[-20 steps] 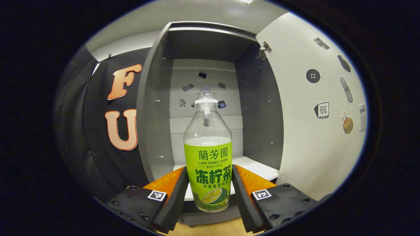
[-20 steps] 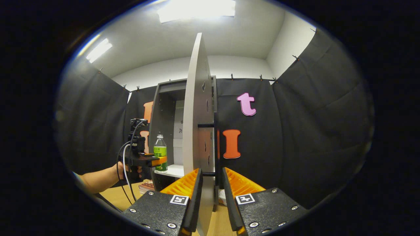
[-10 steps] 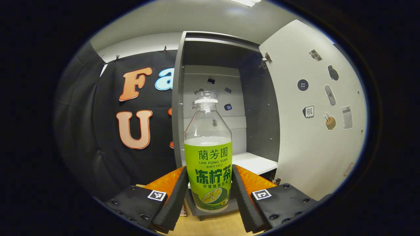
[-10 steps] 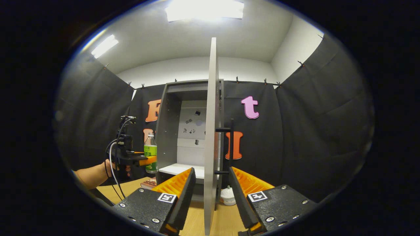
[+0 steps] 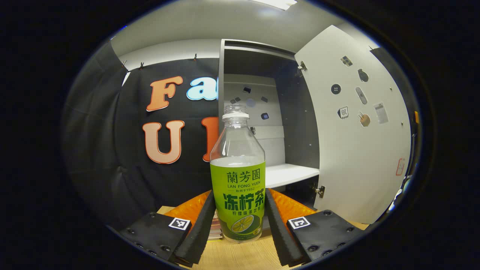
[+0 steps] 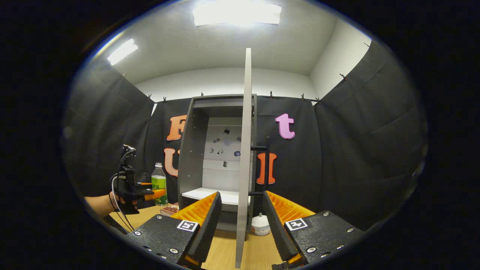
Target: Open the cabinet door with the right hand, grasp the bottle in the cabinet with the left hand and place it on the coaster, then close the cabinet door with the right hand.
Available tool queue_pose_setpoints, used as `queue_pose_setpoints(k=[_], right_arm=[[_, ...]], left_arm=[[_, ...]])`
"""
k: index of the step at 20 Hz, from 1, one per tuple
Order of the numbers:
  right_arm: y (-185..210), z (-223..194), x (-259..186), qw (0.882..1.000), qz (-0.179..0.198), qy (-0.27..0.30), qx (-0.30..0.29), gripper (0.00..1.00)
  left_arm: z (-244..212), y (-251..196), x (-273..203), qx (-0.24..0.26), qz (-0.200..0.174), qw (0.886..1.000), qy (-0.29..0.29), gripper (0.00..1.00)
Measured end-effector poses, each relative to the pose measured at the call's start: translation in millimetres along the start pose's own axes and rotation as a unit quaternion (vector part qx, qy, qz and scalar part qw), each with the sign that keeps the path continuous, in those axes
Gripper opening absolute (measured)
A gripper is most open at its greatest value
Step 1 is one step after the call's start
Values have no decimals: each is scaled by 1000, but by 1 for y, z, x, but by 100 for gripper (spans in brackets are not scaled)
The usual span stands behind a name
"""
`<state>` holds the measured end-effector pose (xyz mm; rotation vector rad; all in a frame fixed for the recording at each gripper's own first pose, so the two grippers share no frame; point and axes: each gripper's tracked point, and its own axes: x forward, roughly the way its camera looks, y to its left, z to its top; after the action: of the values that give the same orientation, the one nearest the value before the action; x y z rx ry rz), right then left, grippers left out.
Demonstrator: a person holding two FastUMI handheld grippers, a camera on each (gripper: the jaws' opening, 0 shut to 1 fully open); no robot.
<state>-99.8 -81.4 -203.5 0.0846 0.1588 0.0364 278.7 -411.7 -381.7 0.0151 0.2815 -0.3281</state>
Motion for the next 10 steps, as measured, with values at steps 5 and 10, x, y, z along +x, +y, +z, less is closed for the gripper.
queue_pose_setpoints(k=[5, 10], right_arm=[[1, -7, -3, 1000, 3, 0, 3, 70], [1, -16, 0, 1000, 3, 1, 0, 70]], left_arm=[[-15, 1, 1, -4, -6, 1000, 23, 80], [-31, 8, -9, -11, 12, 999, 37, 80]])
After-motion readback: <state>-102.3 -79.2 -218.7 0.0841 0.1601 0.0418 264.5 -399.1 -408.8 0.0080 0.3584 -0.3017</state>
